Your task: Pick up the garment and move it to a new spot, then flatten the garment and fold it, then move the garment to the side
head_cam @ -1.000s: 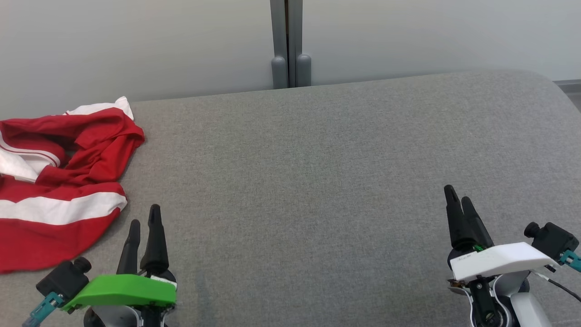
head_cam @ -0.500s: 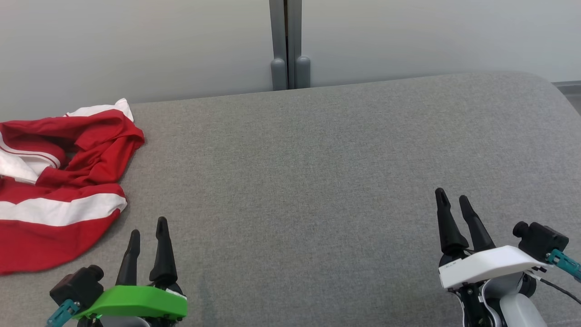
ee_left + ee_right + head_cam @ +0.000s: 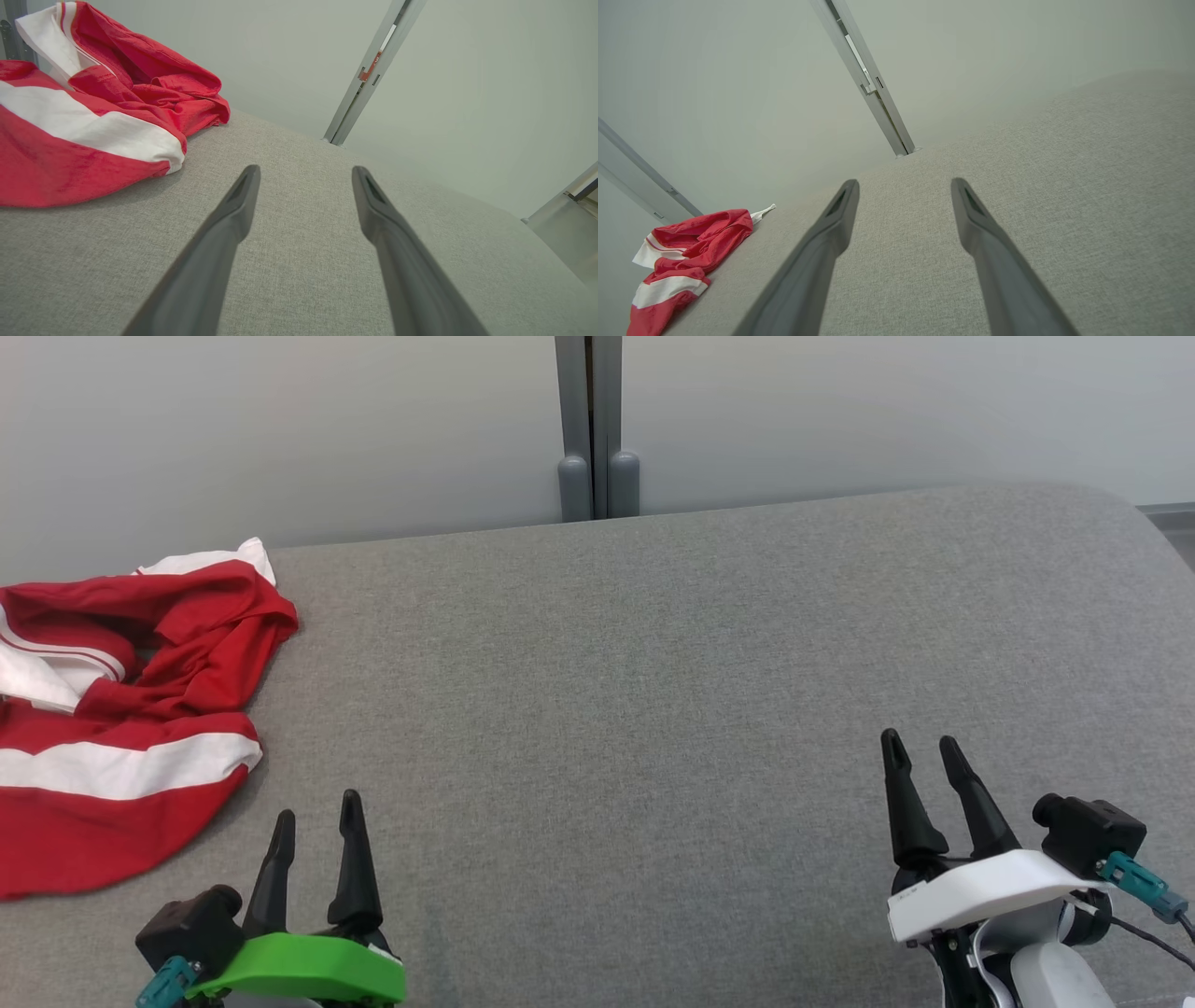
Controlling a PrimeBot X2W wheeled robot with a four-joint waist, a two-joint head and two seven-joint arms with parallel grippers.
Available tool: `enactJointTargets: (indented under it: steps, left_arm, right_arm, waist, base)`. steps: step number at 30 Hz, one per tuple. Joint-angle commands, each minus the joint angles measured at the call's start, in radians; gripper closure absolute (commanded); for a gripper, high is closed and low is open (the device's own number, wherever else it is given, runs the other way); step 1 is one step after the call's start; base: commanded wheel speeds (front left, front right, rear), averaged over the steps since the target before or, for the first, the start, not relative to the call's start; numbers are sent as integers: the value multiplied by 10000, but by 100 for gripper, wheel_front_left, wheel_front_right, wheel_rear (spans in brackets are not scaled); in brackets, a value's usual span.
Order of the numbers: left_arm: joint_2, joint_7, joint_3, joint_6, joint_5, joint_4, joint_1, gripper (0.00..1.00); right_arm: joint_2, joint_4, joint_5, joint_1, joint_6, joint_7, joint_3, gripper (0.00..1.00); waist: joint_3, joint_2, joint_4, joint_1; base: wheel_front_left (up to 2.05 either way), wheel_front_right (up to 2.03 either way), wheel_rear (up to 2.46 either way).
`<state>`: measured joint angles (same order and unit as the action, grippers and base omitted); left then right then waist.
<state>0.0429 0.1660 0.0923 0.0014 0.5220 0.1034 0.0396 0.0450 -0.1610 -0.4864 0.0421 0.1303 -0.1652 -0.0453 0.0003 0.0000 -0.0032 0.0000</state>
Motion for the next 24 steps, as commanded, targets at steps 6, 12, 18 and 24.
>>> enactJointTargets:
  steps: [6, 12, 18, 24]
  left_arm:
    - [84, 216, 53, 107, -761, -79, 101, 0]
    - [90, 334, 122, 154, -1221, -6, 150, 0]
    - [93, 473, 186, 172, -1649, 55, 169, 0]
    - [95, 597, 188, 212, -2113, 85, 199, 0]
  right_arm:
    - [56, 113, 786, -25, 4, -221, -130, 0]
    - [60, 161, 1364, -36, 4, -348, -184, 0]
    - [61, 174, 1889, -56, 5, -481, -232, 0]
    - [66, 111, 2402, -56, 5, -608, -290, 0]
  waist:
    - [6, 0, -10, 0]
    - [13, 0, -11, 0]
    - [27, 0, 0, 0]
    - [45, 0, 3, 0]
  base:
    - [0, 0, 0]
    - [0, 0, 0]
    - [0, 0, 0]
    - [0, 0, 0]
